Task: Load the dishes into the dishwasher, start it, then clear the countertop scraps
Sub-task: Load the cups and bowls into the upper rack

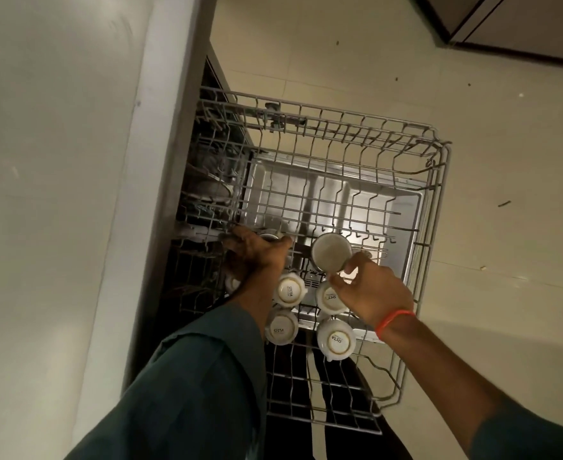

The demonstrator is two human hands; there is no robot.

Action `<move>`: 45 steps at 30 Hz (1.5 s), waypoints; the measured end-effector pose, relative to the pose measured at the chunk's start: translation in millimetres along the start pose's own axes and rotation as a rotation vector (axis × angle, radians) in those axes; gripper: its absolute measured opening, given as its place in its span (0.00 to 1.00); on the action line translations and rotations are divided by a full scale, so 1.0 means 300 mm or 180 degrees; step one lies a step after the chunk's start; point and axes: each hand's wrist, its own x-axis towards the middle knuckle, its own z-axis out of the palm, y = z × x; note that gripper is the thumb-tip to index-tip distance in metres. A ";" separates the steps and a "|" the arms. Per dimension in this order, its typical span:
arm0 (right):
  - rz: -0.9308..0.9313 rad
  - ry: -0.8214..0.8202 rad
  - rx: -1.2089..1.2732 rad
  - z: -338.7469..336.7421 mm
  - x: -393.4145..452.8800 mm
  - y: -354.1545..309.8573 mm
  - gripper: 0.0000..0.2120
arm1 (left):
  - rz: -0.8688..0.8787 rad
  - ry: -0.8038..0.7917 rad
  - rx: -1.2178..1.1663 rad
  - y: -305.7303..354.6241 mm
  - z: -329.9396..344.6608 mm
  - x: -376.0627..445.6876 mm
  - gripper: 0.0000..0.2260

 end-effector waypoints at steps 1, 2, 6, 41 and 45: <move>-0.0037 -0.0013 -0.0020 0.002 -0.008 0.001 0.19 | -0.0020 -0.0047 0.0038 0.001 0.000 0.000 0.57; -0.0067 -0.0024 -0.0023 0.005 -0.016 0.005 0.18 | -0.0039 -0.0083 0.0055 0.002 0.004 0.000 0.57; -0.0208 -0.0056 -0.0067 0.017 -0.040 0.020 0.17 | -0.0117 -0.0089 -0.0035 0.011 -0.003 -0.016 0.54; -0.2571 0.0685 0.1286 -0.218 -0.762 -0.282 0.26 | 0.2064 0.0985 -0.2007 -0.594 -0.542 -1.018 0.24; -0.2964 0.0254 0.1200 -0.162 -0.889 -0.438 0.23 | 0.1902 0.1235 -0.2435 -0.732 -0.638 -1.035 0.21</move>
